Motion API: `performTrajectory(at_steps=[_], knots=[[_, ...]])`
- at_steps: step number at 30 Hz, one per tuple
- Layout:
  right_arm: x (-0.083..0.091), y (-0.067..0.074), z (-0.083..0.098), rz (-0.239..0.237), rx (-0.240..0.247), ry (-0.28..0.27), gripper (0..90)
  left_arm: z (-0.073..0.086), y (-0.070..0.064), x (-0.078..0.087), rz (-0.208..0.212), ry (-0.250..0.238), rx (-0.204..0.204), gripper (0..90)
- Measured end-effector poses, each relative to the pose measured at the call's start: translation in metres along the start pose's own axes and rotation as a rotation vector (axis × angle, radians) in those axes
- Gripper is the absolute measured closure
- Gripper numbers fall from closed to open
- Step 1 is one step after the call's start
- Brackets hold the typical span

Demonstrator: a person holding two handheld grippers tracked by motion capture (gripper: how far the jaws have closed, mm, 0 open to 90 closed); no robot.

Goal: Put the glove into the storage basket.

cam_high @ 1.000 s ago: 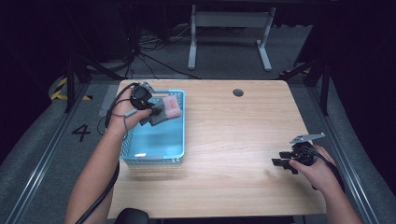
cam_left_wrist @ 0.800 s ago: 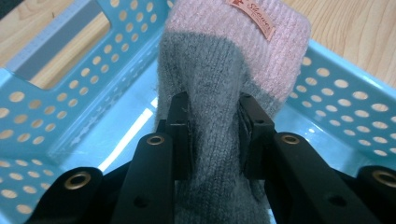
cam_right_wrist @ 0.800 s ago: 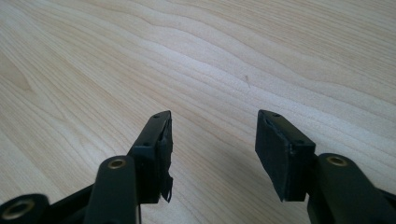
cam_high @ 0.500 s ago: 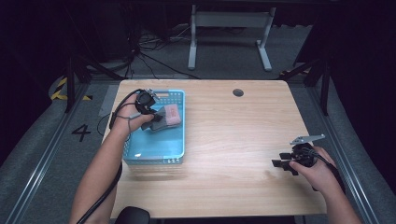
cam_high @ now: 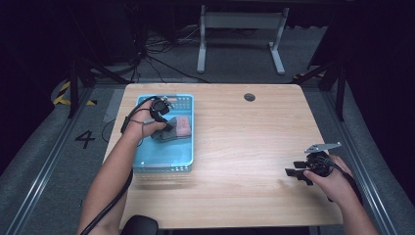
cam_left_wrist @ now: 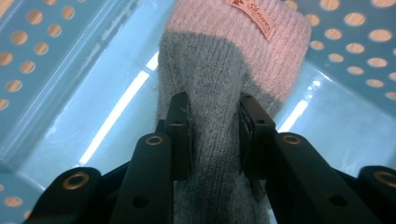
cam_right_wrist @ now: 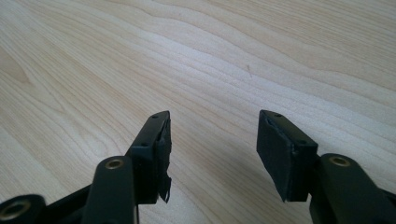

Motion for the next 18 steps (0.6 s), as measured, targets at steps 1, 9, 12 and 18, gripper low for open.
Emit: performTrajectory(at_steps=[1,9,12,18], knots=[[0.0,0.0,0.0,0.001,-0.001,0.001,46.1,0.0,0.0,-0.001,0.001,0.005,-0.002,70.0],[-0.001,0.001,-0.002,-0.002,0.009,-0.003,46.0,0.003,0.002,-0.008,0.01,0.013,0.017,68.1],[-0.001,0.001,-0.003,-0.008,0.013,0.0,46.0,0.004,0.005,-0.011,0.009,-0.02,0.056,62.7],[-0.003,0.002,-0.005,-0.008,0.017,-0.002,45.7,0.003,0.001,-0.011,0.021,-0.103,0.058,42.4]])
Point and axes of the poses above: each handheld gripper's, and its own axes: x roughly backward along the jaws, z roughly out of its underside, y roughly to its left, the point moved 6 cm from there along -x, roughly forward along the jaws, and after that the axes turned 9 degrees about x, right-handed, at the moved point
